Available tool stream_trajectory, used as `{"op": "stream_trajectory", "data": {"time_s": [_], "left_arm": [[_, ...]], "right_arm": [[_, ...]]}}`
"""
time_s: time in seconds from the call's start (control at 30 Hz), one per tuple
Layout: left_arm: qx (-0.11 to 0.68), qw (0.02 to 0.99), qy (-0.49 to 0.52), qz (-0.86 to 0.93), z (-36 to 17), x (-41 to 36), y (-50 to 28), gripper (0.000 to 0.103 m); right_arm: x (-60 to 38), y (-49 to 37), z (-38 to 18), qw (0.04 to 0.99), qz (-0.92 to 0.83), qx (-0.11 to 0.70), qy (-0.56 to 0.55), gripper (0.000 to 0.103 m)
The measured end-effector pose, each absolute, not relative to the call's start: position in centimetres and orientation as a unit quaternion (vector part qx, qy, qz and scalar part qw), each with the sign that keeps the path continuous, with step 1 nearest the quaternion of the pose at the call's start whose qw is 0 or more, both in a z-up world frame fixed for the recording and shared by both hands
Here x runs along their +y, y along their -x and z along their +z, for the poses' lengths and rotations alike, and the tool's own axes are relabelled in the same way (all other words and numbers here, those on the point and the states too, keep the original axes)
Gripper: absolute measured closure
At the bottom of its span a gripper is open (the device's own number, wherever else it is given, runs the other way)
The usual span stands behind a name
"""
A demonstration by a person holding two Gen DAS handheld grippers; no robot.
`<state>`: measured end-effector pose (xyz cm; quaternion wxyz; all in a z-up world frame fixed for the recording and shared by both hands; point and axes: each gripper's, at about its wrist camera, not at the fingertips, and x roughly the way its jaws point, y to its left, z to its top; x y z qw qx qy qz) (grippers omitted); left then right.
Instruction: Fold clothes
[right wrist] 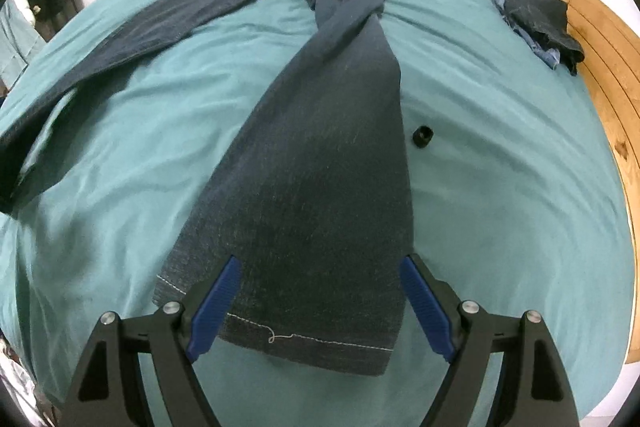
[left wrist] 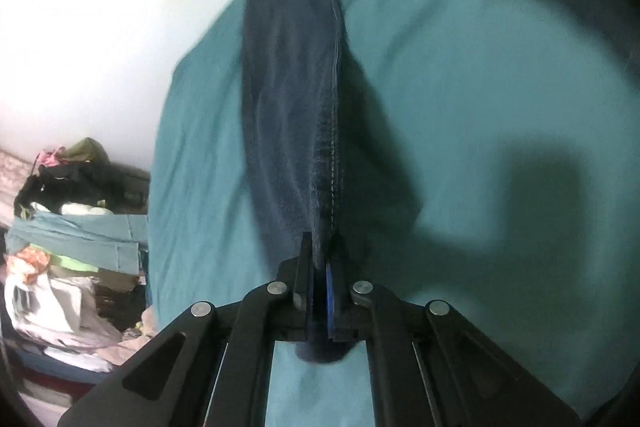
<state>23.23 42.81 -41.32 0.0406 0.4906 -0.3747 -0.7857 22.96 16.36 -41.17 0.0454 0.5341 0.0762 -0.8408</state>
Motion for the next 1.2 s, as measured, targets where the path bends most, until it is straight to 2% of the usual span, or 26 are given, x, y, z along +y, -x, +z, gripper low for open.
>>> {"op": "stream_trajectory", "data": {"time_s": [0.07,0.13,0.2,0.27,0.3,0.37,0.4,0.43,0.53,0.7,0.8,0.87,0.9,0.97,1.07,1.2], "left_arm": [[-0.374,0.03,-0.491,-0.786,-40.4,45.9,-22.6,0.099],[-0.402,0.019,-0.497,-0.769,-42.0,46.1,-22.8,0.097],[-0.471,0.011,-0.506,-0.722,-44.1,49.0,-27.0,0.088],[-0.541,-0.002,-0.478,-0.692,-45.1,51.5,-30.8,0.068],[-0.573,-0.009,-0.457,-0.68,-45.6,52.6,-32.0,0.062],[-0.597,-0.05,-0.411,-0.687,-45.7,54.5,-33.9,0.028],[-0.595,-0.081,-0.39,-0.698,-45.6,56.4,-34.7,0.022],[-0.596,-0.109,-0.372,-0.704,-45.7,57.8,-35.1,0.019],[-0.594,-0.147,-0.341,-0.714,-46.3,59.3,-33.7,0.018],[-0.566,-0.127,-0.395,-0.712,-48.3,54.0,-27.7,0.018],[-0.559,-0.107,-0.425,-0.704,-48.8,51.3,-26.3,0.018],[-0.57,-0.105,-0.422,-0.697,-49.6,50.4,-26.0,0.018],[-0.577,-0.105,-0.418,-0.694,-50.1,49.9,-25.7,0.018],[-0.581,-0.106,-0.413,-0.694,-51.1,49.1,-25.5,0.018],[-0.575,-0.107,-0.409,-0.7,-52.6,48.2,-24.6,0.018],[-0.568,-0.103,-0.406,-0.709,-53.9,48.2,-23.0,0.018]], "right_arm": [[16.3,-23.1,-41.1,0.052,-0.842,0.084,-0.53,0.022],[15.8,-23.4,-41.3,0.064,-0.839,0.109,-0.53,0.022],[15.6,-23.9,-41.3,0.074,-0.838,0.139,-0.523,0.022],[15.5,-24.7,-41.2,0.084,-0.838,0.172,-0.511,0.022],[15.8,-25.3,-41.1,0.094,-0.839,0.188,-0.502,0.022],[16.1,-26.4,-41.6,0.109,-0.834,0.229,-0.489,0.022],[16.3,-27.1,-42.0,0.12,-0.829,0.255,-0.483,0.022],[16.5,-27.7,-42.3,0.133,-0.825,0.271,-0.477,0.022],[16.3,-29.5,-43.2,0.186,-0.812,0.327,-0.445,0.022],[13.2,-29.8,-47.9,0.224,-0.772,0.442,-0.399,0.022],[12.0,-28.9,-49.0,0.236,-0.778,0.443,-0.377,0.021],[12.6,-27.6,-47.9,0.229,-0.802,0.378,-0.402,0.055],[13.5,-26.6,-47.0,0.207,-0.823,0.324,-0.418,0.094],[16.5,-25.2,-44.4,0.165,-0.865,0.191,-0.434,0.097],[24.9,-24.2,-40.3,0.066,-0.898,-0.076,-0.429,0.097],[31.7,-25.3,-43.3,-0.025,-0.867,-0.19,-0.46,0.095]]}}
